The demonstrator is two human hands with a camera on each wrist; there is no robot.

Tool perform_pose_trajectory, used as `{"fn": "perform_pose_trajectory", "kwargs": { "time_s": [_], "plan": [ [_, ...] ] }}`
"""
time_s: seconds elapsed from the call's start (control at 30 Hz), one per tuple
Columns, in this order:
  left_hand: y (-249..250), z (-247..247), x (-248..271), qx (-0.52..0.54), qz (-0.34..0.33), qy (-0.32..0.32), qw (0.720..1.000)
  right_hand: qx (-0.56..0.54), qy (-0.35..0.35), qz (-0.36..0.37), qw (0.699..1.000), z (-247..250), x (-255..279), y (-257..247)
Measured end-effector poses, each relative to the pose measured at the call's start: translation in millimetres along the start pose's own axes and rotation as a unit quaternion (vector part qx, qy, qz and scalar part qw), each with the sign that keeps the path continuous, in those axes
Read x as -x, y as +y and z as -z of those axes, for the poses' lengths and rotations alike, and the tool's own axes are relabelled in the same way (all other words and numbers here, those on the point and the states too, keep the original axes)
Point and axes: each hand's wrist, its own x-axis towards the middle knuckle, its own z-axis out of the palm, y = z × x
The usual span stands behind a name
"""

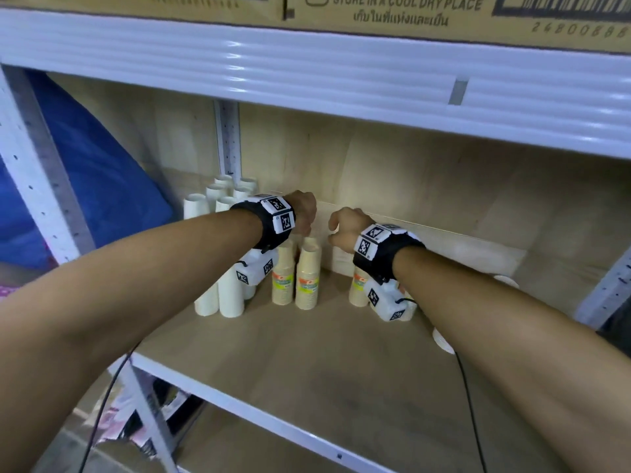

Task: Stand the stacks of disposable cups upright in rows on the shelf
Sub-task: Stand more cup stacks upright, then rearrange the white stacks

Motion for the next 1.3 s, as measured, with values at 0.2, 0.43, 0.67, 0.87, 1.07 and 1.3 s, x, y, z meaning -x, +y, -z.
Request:
{"fn": "perform_pose_trajectory", "kwargs": {
  "time_s": [0.2,0.43,0.67,0.87,1.07,1.3],
  "plan": [
    [-16.7,-26.1,8.9,-0.015,0.025,-0.014,0.999,-0.012,-0.012,-0.004,1.0,-22.0,-3.7,-17.4],
    [-20.6,-44.3,8.8,-0.019,0.047,0.012,0.999,-0.022,-0.017,-0.008,1.0,-31.3,-9.9,-28.6],
    [-23.5,-56.2,4.1,-0.013,0.072,0.022,0.997,-0.009,-0.026,0.0,1.0,-41.9,-15.0,-35.6],
    [-26.5,-64.7,-0.9,-0.008,0.075,0.003,0.997,-0.002,-0.029,0.007,1.0,-48.6,-20.5,-37.3],
    [-30.0,-70.0,-5.9,-0.003,0.073,0.008,0.997,0.006,-0.043,0.011,0.999,-56.1,-25.5,-38.3],
    [-32.8,-70.1,-5.4,0.018,0.071,0.015,0.997,-0.018,-0.042,-0.001,0.999,-57.3,-23.2,-37.1]
  ]
}}
